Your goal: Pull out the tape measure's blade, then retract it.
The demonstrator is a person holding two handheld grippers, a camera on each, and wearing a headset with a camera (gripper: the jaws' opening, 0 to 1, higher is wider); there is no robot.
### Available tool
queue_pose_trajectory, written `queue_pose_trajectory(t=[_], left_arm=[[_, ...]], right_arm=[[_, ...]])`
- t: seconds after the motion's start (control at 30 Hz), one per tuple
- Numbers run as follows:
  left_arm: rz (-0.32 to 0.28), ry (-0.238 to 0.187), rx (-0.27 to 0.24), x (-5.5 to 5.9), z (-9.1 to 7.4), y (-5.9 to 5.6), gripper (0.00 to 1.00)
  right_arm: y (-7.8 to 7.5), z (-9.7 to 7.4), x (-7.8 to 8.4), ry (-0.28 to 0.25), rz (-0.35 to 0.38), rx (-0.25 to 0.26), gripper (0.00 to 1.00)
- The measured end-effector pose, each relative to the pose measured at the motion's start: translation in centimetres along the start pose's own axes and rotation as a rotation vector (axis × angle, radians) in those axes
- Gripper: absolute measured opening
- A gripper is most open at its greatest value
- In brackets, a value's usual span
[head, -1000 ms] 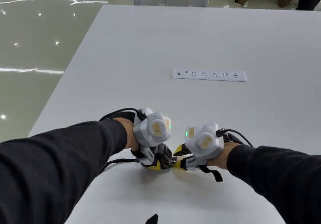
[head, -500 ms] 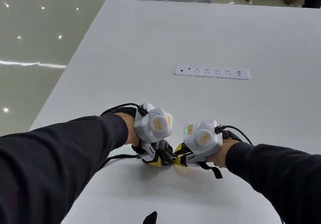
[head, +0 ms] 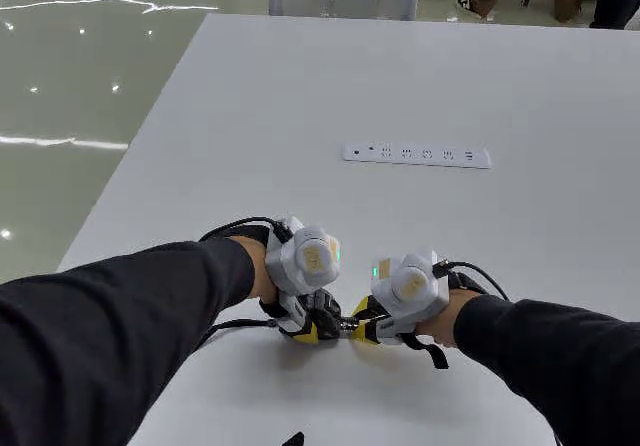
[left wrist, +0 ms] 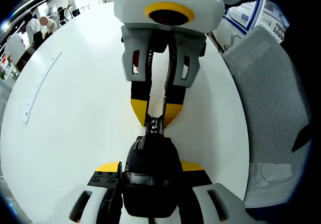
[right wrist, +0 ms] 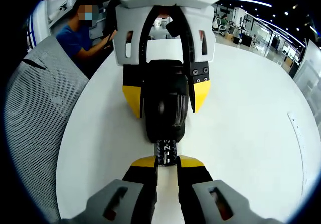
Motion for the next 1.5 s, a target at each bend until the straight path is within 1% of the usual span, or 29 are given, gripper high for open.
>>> queue_pose_trajectory(t=[0.03,0.1,0.23,0.37,0.47,0.83,1.17,1.5], left_arm=[[-0.004,0.000,-0.001,0.0,0.1,0.0,0.39],[0.005,-0.001,-0.001,0.0,0.1,-0.1,0.39],[0.011,-0.012,-0.016,0.0,-0.1,-0.2,0.38],[0.001,-0.031,-0.028,0.1,0.0,0.2,0.38],[0.001,-0.028,-0.029,0.0,0.0,0.1,0.38],[0.003,-0.020,-0.019,0.1,-0.1,0.1,0.38],[0.007,-0.017,-0.021,0.1,-0.2,0.0,0.38],[0.006,-0.013,-0.027,0.1,-0.2,0.0,0.39]], right_arm=[[0.0,-0.1,0.1,0.006,-0.003,0.002,0.10],[-0.1,-0.3,0.2,0.011,-0.003,0.002,0.10],[0.0,-0.7,0.5,0.017,-0.001,0.005,0.10],[-0.2,-1.0,0.7,0.032,-0.012,0.009,0.10],[-0.3,-1.5,0.9,0.038,-0.015,0.014,0.10],[-0.2,-2.0,1.2,0.043,-0.013,0.024,0.10],[-0.2,-3.0,2.0,0.045,0.009,0.036,0.10],[-0.2,-4.0,2.8,0.066,0.011,0.039,0.11]])
Point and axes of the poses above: the centre of the closed fingertips' face, and the gripper's own axes: z roughly forward along the fingers, y roughly to its left, x roughly out of its underside, the point moved 6 cm from there along -z, roughly backward along the fingers, and after that the axes turned 14 degrees about -y, right-handed, at the moved point
